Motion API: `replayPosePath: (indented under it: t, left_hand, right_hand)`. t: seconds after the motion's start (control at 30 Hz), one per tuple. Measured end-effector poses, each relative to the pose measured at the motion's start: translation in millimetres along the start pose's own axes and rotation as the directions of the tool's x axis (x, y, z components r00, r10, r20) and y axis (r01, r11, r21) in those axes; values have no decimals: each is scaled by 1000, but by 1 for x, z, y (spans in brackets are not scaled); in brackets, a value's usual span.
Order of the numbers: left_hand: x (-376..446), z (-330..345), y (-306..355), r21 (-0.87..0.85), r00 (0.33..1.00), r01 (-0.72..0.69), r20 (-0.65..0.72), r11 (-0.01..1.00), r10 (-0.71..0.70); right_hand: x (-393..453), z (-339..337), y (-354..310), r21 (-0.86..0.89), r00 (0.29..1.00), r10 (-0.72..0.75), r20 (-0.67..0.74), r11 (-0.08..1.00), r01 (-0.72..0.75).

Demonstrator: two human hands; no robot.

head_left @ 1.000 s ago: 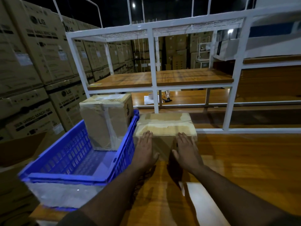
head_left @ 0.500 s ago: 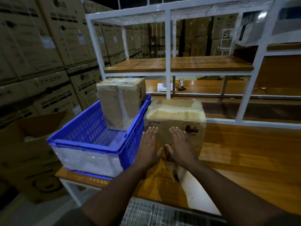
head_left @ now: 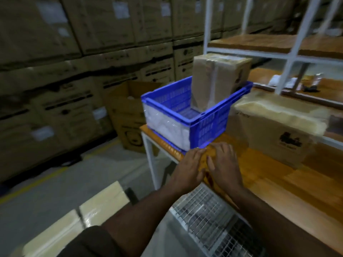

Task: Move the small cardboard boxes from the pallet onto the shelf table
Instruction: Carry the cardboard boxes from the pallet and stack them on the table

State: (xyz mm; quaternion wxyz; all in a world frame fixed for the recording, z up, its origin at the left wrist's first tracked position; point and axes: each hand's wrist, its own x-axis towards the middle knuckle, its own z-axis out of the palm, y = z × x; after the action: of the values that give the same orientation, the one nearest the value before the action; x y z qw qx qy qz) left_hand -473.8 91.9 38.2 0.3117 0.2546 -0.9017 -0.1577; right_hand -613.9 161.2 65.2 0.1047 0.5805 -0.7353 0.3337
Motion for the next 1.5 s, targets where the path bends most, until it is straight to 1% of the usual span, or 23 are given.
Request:
replayPosePath:
  t: [0.13,0.23,0.33,0.4,0.53,0.63,0.77,1.03,1.23,1.3,1.43,1.5]
  left_hand:
    - [-57,-30,-16,74,991,132,-39,989,-129]
    - [-104,-60,-27,144,966,254,-97,957,-241]
    - [-146,-84,-41,202,930,369,-79,907,-360]
    - [-172,-95,-54,208,898,439,-75,874,-433]
    - [-225,-117,-77,201,826,563,-118,802,-551]
    - [-267,-137,-92,186,761,648,-160,738,-628]
    - [-320,-167,-115,168,671,742,-197,649,-715]
    - [-394,-216,-161,99,523,852,-214,514,-825]
    - [-430,-238,-194,69,436,899,-220,432,-873]
    - [-436,-242,-208,48,399,916,-217,398,-891]
    - [-439,-243,-236,-16,318,945,-189,327,-929]
    - [-434,-240,-250,-28,295,952,-168,304,-941]
  right_hand:
    - [-20,28,-43,111,993,-116,25,987,113]
    - [-37,51,-83,179,974,-186,128,971,162]
    - [-54,68,-118,189,935,-281,216,952,242]
    - [-62,79,-138,190,909,-310,278,945,264]
    - [-79,101,-178,224,841,-367,398,928,299]
    - [-94,117,-210,270,789,-386,478,919,286]
    - [-112,140,-258,318,730,-413,545,907,276]
    - [-138,186,-350,320,643,-411,646,911,261]
    - [-145,217,-389,296,582,-383,717,924,244]
    - [-139,229,-397,288,577,-369,729,930,230]
    - [-121,257,-401,284,588,-336,736,941,182]
    - [-110,273,-399,279,596,-315,739,948,156]
